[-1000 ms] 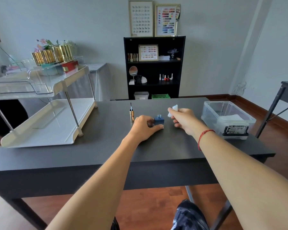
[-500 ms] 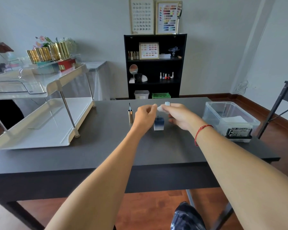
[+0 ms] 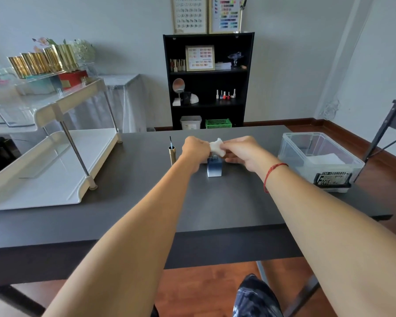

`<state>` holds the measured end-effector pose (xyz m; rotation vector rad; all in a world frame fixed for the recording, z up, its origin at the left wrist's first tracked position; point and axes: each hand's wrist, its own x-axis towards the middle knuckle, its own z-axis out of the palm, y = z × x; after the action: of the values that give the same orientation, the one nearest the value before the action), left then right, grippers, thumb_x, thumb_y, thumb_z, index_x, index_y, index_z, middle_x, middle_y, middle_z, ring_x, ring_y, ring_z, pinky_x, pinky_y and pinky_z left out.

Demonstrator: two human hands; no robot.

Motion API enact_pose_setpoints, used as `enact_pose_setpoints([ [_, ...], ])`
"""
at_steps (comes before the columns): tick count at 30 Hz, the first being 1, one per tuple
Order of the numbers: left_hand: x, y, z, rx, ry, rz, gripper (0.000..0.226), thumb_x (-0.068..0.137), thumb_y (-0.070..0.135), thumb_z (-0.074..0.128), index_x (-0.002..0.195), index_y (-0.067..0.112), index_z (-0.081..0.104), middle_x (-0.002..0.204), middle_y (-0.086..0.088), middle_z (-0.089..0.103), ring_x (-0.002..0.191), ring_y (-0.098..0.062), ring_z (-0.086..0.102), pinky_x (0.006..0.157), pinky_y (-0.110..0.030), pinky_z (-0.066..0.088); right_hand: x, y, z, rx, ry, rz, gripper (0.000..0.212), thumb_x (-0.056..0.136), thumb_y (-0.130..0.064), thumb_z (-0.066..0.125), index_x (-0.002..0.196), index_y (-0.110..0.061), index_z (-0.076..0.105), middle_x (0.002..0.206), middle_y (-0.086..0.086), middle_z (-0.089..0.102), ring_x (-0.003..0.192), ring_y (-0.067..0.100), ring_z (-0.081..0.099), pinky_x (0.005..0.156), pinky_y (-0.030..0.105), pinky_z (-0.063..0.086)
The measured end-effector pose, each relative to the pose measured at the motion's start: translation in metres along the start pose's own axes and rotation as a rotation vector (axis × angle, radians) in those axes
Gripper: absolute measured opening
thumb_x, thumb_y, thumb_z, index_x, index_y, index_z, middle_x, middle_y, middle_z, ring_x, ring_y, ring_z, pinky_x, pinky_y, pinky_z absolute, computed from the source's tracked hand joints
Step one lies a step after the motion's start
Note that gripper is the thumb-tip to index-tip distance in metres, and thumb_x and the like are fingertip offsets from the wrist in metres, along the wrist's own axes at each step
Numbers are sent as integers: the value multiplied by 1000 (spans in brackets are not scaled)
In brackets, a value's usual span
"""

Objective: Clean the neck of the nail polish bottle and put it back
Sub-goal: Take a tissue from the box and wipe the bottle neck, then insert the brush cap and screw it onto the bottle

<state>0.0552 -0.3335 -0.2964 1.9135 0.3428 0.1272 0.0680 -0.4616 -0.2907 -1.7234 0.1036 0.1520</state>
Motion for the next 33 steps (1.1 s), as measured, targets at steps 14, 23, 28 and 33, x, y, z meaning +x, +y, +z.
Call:
enact_pose_setpoints([
  [14,4,7,2,102,112,-6,13,87,9,54,92,-2,58,103,-18,64,81,-29,62,68,-31,50,6,-7,5,-514,103,-82,29,84,-25,67,103,-2,68,102,12,66,85,24,59,70,28,48],
  [23,-22,42,-34,241,239,239,45,89,22,52,49,13,34,59,-1,44,50,-21,36,48,-23,31,-22,-33,0,-464,170,-273,25,87,-16,57,93,3,72,98,17,72,92,31,67,72,31,54],
  [28,-46,29,-79,213,503,418,33,82,17,48,51,12,39,48,1,35,48,-20,29,48,-24,27,-45,-54,32,-571,-52,-392,19,85,-19,63,96,-6,72,107,6,70,83,18,61,68,28,50],
  [33,-52,-25,-114,381,454,200,21,83,8,45,61,6,46,64,-8,51,68,-34,51,51,-27,34,-53,-51,66,-879,-190,-389,39,80,-22,72,114,-3,66,118,12,67,108,28,63,95,39,50],
])
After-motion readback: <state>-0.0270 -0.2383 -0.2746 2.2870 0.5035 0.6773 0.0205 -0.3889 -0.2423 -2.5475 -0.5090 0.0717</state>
